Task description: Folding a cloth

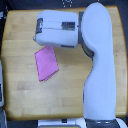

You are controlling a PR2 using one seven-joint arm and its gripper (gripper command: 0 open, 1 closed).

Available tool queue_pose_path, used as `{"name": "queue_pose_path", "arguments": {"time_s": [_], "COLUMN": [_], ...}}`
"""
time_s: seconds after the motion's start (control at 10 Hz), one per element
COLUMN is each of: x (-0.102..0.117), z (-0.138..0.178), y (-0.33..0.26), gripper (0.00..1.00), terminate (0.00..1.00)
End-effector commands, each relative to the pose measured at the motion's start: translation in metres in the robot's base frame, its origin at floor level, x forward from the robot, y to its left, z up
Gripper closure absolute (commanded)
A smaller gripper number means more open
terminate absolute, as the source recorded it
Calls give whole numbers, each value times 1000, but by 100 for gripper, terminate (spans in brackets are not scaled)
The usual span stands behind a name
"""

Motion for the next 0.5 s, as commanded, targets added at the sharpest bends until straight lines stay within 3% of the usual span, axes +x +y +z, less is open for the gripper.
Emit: {"name": "queue_pose_path", "arguments": {"time_s": [0.0, 0.2, 0.4], "x": [39, 65, 71], "z": [98, 124, 137], "y": [-28, -43, -63], "gripper": [0, 0, 0], "terminate": [0, 0, 0]}}
